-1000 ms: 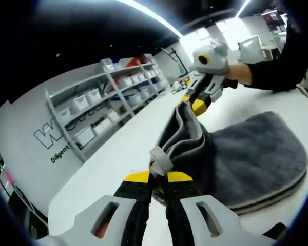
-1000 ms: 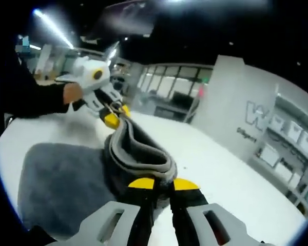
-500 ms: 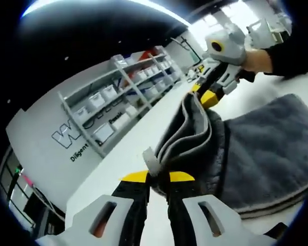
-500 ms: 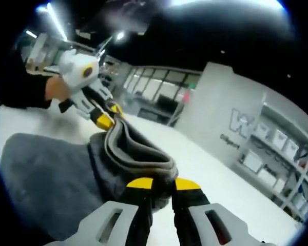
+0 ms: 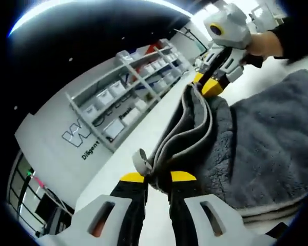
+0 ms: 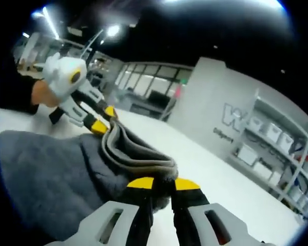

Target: Open the folded towel by lifting each exposed corner and separating the folded layers until the towel lies flat within the target outline without major curled edges

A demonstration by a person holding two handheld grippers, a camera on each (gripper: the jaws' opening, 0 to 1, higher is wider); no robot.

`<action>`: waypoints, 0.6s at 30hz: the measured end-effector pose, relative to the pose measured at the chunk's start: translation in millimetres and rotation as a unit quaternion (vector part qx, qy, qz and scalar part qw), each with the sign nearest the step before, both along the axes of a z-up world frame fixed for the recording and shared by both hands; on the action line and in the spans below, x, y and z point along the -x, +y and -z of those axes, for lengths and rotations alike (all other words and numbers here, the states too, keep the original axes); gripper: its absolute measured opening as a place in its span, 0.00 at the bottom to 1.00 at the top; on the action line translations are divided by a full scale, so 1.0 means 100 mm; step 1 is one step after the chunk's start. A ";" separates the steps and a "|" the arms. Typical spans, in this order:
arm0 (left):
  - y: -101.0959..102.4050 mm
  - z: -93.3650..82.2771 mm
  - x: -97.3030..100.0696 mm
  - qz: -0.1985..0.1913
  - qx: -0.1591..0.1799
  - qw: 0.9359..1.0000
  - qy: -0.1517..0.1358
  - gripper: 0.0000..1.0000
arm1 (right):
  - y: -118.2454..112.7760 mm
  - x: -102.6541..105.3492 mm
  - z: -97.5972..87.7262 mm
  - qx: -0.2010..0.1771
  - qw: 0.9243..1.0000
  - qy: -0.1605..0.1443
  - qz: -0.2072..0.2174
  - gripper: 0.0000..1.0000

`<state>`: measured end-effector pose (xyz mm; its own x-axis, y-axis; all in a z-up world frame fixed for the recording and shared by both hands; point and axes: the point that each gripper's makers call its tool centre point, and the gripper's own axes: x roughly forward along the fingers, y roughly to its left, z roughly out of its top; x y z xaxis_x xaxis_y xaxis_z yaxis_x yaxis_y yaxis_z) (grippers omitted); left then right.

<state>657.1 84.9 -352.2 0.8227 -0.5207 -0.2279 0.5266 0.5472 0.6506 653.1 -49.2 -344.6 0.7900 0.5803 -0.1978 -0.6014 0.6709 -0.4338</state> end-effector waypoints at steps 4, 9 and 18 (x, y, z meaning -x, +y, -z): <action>0.00 0.05 -0.05 -0.007 -0.002 1.000 0.009 0.13 | 0.00 -0.06 0.05 0.003 1.000 0.003 0.008 0.07; -0.01 0.13 -0.12 -0.014 -0.003 1.000 0.020 0.13 | -0.01 -0.13 0.11 0.002 1.000 0.010 0.015 0.06; 0.01 0.22 -0.18 -0.029 -0.001 0.999 0.041 0.15 | -0.04 -0.19 0.22 0.005 0.999 0.025 0.029 0.07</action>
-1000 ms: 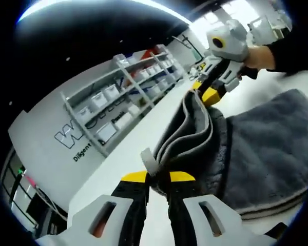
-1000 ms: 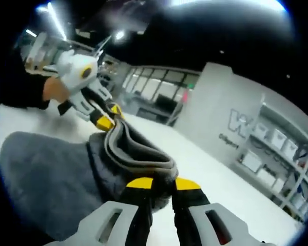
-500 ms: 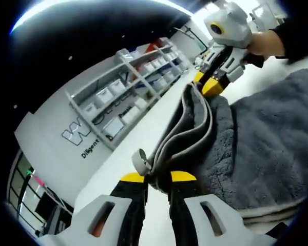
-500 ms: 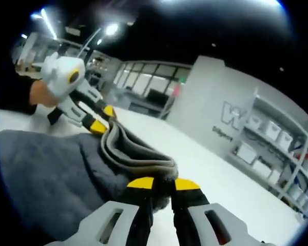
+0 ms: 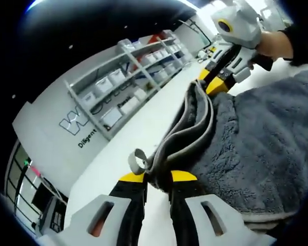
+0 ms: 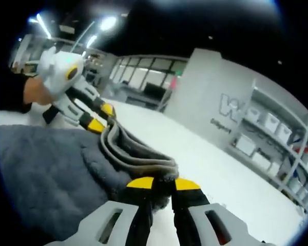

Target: Open the folded towel by lifting each exposed corner and separating the folded layers until the towel lies flat within the target outline without major curled edges

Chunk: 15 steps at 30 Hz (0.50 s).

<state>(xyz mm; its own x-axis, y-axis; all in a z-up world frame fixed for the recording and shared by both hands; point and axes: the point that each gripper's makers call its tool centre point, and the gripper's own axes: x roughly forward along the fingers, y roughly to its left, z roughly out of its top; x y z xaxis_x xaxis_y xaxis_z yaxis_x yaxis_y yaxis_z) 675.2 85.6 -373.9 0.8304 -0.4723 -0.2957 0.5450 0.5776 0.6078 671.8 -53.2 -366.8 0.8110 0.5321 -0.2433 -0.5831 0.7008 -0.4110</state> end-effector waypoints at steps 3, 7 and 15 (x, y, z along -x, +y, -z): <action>0.01 0.03 -0.02 -0.004 0.004 1.000 0.009 0.15 | -0.02 -0.02 0.03 0.003 1.000 0.006 0.005 0.09; 0.03 0.07 -0.02 -0.008 0.009 1.000 0.017 0.15 | -0.03 -0.04 0.11 0.011 1.000 0.014 0.010 0.11; 0.03 0.09 -0.02 -0.005 0.024 0.999 0.026 0.15 | -0.07 -0.06 0.17 0.031 0.999 0.014 0.016 0.12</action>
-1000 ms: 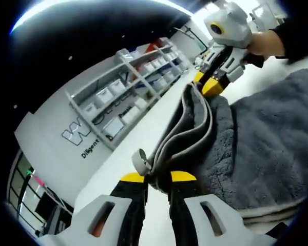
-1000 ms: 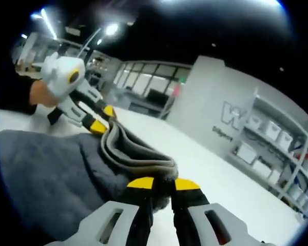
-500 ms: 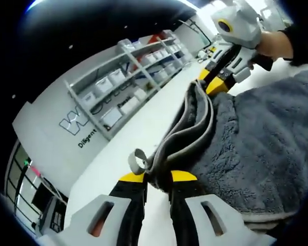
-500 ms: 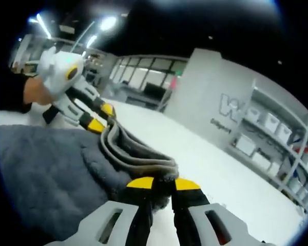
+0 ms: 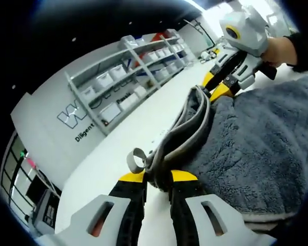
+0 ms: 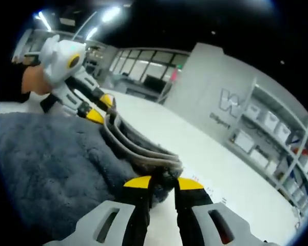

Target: Open the folded towel by lifting each exposed corner and separating the folded layers until the towel lies flat within the target outline without major curled edges

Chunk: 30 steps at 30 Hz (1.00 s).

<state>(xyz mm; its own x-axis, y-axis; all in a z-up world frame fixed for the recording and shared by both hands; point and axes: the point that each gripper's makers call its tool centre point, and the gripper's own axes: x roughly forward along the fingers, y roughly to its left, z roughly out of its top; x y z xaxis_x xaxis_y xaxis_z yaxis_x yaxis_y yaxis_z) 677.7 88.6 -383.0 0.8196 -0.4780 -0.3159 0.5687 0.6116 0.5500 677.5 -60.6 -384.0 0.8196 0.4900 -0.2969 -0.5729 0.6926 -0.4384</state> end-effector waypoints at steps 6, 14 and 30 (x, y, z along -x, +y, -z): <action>0.05 0.04 -0.02 -0.008 0.072 0.996 0.049 0.15 | 0.00 0.00 0.03 -0.004 1.000 0.009 0.002 0.11; 0.08 0.05 -0.03 -0.017 0.091 0.994 0.060 0.20 | 0.00 -0.01 0.06 -0.007 1.000 0.010 0.002 0.10; 0.43 -0.09 -0.22 -0.112 0.133 0.984 0.034 0.71 | -0.44 -0.20 -0.20 -0.041 0.992 -0.037 0.111 0.92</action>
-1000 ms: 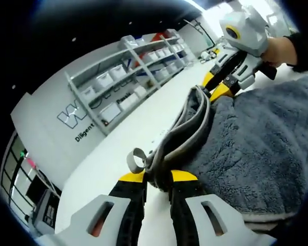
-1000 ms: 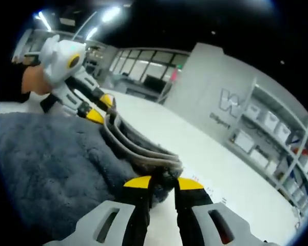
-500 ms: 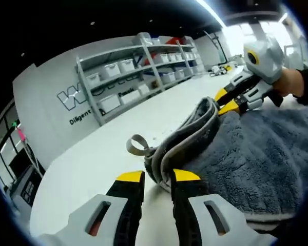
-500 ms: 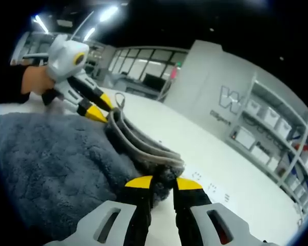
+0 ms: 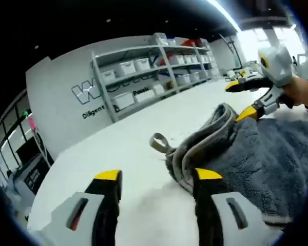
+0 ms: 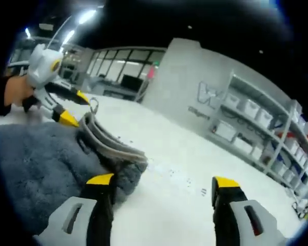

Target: Open the folded towel by lifting each exposed corner and separating the folded layers until the towel lies flat within the target outline without major curled edges

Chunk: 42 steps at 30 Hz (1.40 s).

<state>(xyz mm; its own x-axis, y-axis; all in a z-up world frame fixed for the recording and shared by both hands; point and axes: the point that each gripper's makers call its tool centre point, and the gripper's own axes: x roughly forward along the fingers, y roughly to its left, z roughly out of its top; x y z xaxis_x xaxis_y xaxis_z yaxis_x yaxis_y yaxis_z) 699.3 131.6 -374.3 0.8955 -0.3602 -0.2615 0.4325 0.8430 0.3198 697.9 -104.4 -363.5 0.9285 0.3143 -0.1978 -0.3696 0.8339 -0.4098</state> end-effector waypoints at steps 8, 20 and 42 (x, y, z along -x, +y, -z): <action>0.31 -0.06 -0.08 -0.061 0.060 0.996 0.015 1.00 | -0.05 0.05 -0.03 -0.022 1.000 0.010 0.012 1.00; 0.25 -0.08 0.01 -0.048 0.088 0.994 0.044 1.00 | -0.10 0.12 -0.27 -0.049 0.999 0.001 0.013 1.00; 0.43 -0.71 0.58 -0.048 0.131 0.990 0.018 1.00 | -0.11 0.57 -1.02 -0.099 0.995 -0.025 -0.001 1.00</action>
<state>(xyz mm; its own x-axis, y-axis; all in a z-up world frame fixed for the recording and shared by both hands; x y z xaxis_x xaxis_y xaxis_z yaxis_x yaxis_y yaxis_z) 641.2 174.7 -303.2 0.9207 -0.3334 -0.2027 0.3533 0.9329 0.0700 641.2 -115.0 -261.5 0.9347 0.3449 -0.0855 -0.3552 0.8993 -0.2552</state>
